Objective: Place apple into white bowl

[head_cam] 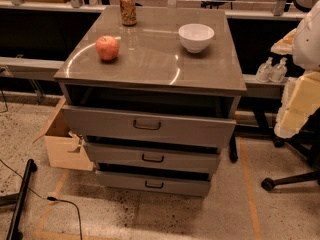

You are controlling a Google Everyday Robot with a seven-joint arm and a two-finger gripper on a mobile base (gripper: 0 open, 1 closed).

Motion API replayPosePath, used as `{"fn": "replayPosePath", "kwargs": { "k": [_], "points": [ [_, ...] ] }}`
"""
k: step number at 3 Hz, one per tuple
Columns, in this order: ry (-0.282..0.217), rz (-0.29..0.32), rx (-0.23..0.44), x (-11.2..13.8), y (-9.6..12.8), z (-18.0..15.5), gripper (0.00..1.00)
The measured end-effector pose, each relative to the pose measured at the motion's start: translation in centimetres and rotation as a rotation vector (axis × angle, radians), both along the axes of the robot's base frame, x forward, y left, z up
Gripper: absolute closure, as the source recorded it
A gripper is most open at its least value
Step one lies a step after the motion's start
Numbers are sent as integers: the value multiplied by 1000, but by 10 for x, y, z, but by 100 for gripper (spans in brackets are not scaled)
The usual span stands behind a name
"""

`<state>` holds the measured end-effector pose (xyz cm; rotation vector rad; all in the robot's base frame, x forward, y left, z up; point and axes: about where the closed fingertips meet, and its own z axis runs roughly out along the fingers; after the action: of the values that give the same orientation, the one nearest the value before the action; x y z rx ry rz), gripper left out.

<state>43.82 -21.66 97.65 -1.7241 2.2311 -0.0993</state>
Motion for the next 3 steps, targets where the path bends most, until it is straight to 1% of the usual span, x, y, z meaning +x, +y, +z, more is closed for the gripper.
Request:
{"fn": "replayPosePath", "kwargs": {
  "k": [1, 2, 3],
  "points": [
    [0, 0, 0, 0, 0, 0, 0],
    [-28, -11, 66, 9, 8, -7, 0],
    [-88, 5, 283, 37, 35, -30, 0]
  ]
}}
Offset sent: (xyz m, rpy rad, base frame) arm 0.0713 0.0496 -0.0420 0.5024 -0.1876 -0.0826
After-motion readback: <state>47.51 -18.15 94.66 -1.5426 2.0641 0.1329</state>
